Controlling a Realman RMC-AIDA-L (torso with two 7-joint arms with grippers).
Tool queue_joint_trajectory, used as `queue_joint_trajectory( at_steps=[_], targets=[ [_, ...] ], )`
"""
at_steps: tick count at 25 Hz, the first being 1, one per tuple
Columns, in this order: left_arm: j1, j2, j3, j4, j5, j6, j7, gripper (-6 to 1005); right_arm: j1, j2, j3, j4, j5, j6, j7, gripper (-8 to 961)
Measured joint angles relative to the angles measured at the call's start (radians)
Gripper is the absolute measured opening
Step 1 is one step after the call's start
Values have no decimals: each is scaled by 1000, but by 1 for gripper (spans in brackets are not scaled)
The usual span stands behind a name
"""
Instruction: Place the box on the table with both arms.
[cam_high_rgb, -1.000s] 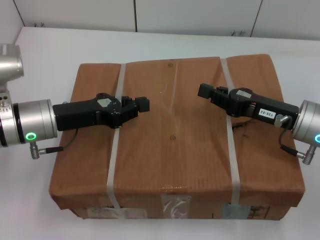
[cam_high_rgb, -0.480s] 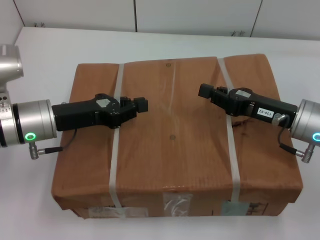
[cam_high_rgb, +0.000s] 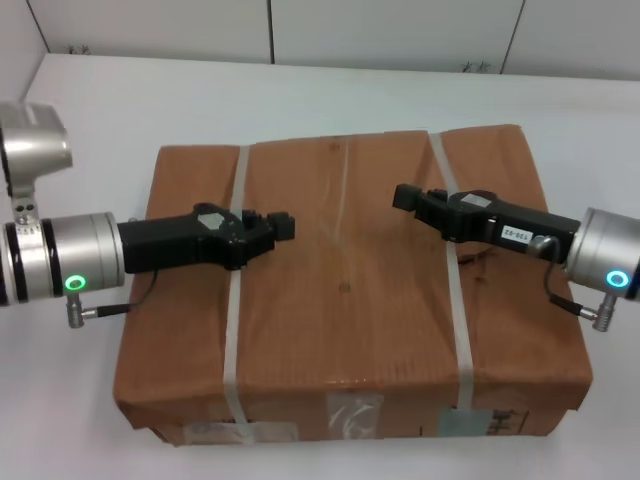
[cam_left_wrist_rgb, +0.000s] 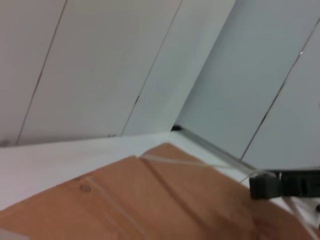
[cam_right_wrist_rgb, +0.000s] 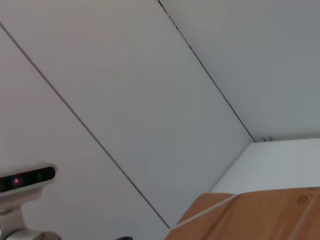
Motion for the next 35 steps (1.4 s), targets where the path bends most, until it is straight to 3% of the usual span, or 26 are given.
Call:
queue_joint_trajectory(
  at_steps=[12, 19, 35],
  targets=[
    [-15, -37, -1, 4, 55, -158, 6, 96, 35, 1, -47, 60, -2, 136, 1, 46],
    [-25, -48, -1, 4, 70, -222, 8, 96, 44, 2, -56, 75, -2, 170, 4, 47],
    [-35, -51, -1, 11, 109, -311, 3, 96, 86, 1, -100, 121, -3, 281, 5, 49]
  ],
)
